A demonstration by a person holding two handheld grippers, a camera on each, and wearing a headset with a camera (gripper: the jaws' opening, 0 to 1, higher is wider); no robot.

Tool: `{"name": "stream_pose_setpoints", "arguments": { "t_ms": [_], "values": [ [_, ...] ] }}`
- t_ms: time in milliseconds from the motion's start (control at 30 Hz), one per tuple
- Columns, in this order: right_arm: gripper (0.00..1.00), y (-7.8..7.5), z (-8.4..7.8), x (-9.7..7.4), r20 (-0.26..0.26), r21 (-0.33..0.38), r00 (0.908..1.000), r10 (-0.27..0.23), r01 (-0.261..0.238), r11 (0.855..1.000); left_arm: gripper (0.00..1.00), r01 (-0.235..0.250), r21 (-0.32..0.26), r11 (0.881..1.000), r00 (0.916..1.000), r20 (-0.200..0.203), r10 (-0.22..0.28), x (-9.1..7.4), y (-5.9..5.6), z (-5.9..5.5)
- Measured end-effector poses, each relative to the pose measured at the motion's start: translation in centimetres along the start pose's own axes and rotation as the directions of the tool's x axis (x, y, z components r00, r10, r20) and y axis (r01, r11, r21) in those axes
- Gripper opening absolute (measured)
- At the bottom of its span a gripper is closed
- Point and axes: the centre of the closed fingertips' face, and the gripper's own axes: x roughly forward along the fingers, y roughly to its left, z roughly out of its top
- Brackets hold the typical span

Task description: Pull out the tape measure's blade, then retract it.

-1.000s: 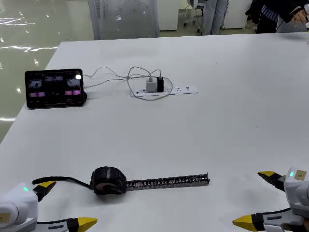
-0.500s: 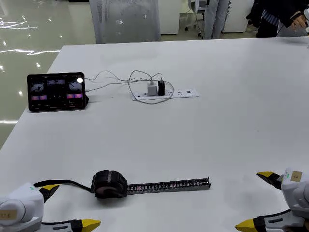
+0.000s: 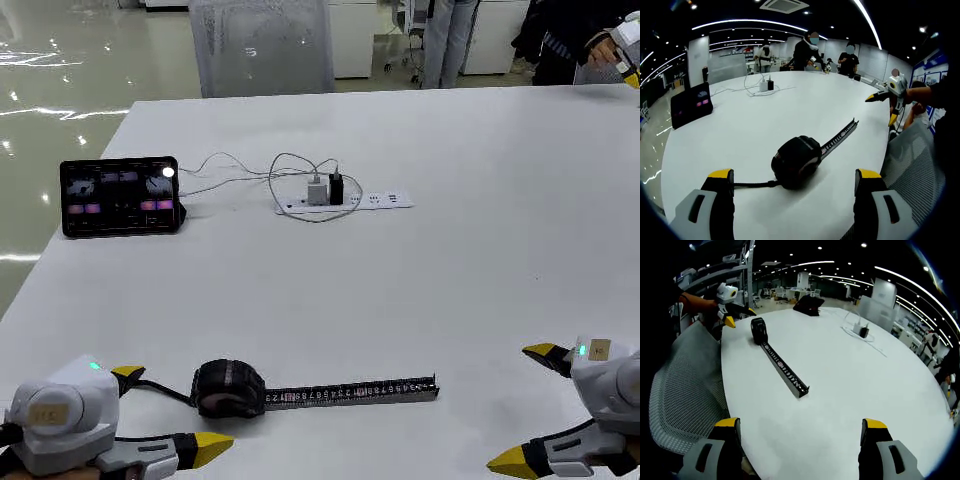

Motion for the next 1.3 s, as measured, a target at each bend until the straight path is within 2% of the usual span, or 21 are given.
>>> {"name": "stream_pose_setpoints", "arguments": {
  "t_ms": [67,133,267,433,600,733,800,933,1033,1167,1300],
  "values": [
    [0.99,-0.1,0.1,0.0,-0.012,-0.017,0.9999,0.006,-0.006,1.0,0.99,-0.003,-0.012,1.0,0.9991,-0.042,0.003,0.5,-0.3,-0.1],
    [0.99,-0.1,0.3,0.0,-0.017,-0.032,0.9998,0.012,-0.012,0.999,0.99,0.008,-0.022,1.0,0.9983,-0.058,-0.01,1.1,-0.4,0.1],
    [0.99,-0.3,0.4,0.3,-0.034,-0.059,0.9991,0.026,-0.028,0.998,0.99,0.011,-0.031,0.999,0.9981,-0.059,-0.013,1.8,-1.0,0.7],
    [0.99,-0.4,0.8,0.6,-0.057,-0.089,0.9971,0.05,-0.055,0.994,0.99,-0.013,-0.003,1.0,0.9944,-0.105,0.012,2.5,-1.1,1.1],
    [0.99,-0.5,1.4,1.2,-0.074,-0.12,0.9949,0.068,-0.076,0.99,0.99,-0.055,-0.067,0.996,0.9954,-0.082,0.049,3.1,-1.1,1.7],
    [0.99,-0.5,2.1,1.7,-0.073,-0.151,0.9939,0.082,-0.092,0.984,0.99,-0.123,-0.136,0.983,0.9912,-0.066,0.115,3.3,-0.7,1.7],
    [0.99,-0.5,2.3,1.9,-0.083,-0.157,0.9925,0.089,-0.101,0.982,0.99,-0.135,-0.164,0.977,0.9894,-0.075,0.124,3.3,-0.8,1.4],
    [0.99,-0.5,2.4,2.5,-0.1,-0.185,0.9895,0.104,-0.122,0.975,0.99,-0.161,-0.181,0.97,0.9867,-0.052,0.154,3.3,-0.6,1.3],
    [0.99,-0.6,2.5,2.9,-0.109,-0.193,0.9874,0.115,-0.135,0.972,0.99,-0.199,-0.191,0.961,0.9797,-0.015,0.2,3.3,0.0,1.4],
    [0.99,-0.7,2.8,3.5,-0.129,-0.207,0.9835,0.127,-0.152,0.967,0.99,-0.214,-0.209,0.954,0.9758,-0.001,0.219,3.9,0.0,0.4],
    [0.99,-0.6,3.1,4.1,-0.142,-0.231,0.9791,0.146,-0.176,0.957,0.99,-0.256,-0.201,0.946,0.9634,0.028,0.267,3.9,0.3,0.3]
  ]
}}
